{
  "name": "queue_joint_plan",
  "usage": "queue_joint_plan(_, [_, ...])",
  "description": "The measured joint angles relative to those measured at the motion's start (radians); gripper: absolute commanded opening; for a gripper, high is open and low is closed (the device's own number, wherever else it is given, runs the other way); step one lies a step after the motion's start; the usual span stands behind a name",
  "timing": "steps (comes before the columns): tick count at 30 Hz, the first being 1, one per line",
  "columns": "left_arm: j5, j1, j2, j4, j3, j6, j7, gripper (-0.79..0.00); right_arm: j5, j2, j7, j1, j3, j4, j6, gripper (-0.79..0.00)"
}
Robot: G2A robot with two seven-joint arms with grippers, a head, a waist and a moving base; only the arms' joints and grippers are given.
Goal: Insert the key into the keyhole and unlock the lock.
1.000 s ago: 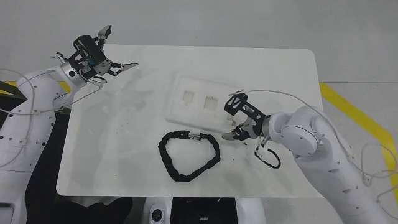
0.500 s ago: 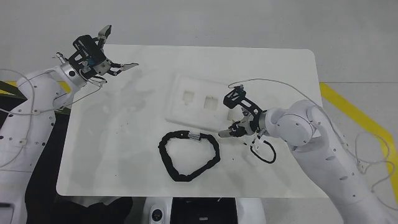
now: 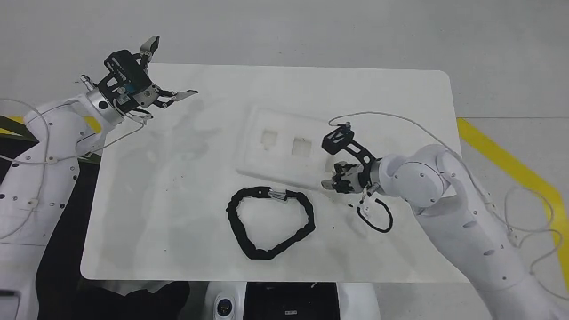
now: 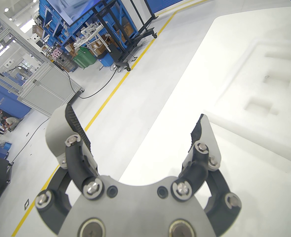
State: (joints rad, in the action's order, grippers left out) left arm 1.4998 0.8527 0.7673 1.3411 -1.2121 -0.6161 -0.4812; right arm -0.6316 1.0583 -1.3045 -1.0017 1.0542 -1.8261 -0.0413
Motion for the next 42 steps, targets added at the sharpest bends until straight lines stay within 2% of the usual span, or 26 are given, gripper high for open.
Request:
queue_joint_plan(3, [0.000,0.000,0.000,0.000,0.000,0.000,0.000,0.000,-0.022,-0.001,-0.006,0.001,-0.004,-0.005,0.016,-0.631])
queue_joint_plan(10, [0.000,0.000,0.000,0.000,0.000,0.000,0.000,0.000,-0.054,-0.001,-0.010,0.012,-0.016,-0.004,0.034,-0.677])
queue_joint_plan(15, [0.000,0.000,0.000,0.000,0.000,0.000,0.000,0.000,-0.068,0.001,-0.010,0.021,-0.027,0.004,0.044,-0.677])
queue_joint_plan(18, [0.000,0.000,0.000,0.000,0.000,0.000,0.000,0.000,-0.078,0.002,-0.008,0.026,-0.034,0.007,0.051,-0.723])
queue_joint_plan(20, [0.000,0.000,0.000,0.000,0.000,0.000,0.000,0.000,-0.088,0.003,-0.007,0.030,-0.039,0.010,0.056,-0.785])
queue_joint_plan(33, [0.000,0.000,0.000,0.000,0.000,0.000,0.000,0.000,-0.126,0.000,-0.017,0.036,-0.034,-0.008,0.067,-0.785])
queue_joint_plan(42, [0.000,0.000,0.000,0.000,0.000,0.000,0.000,0.000,-0.288,-0.014,-0.073,0.036,-0.017,-0.119,0.048,-0.785])
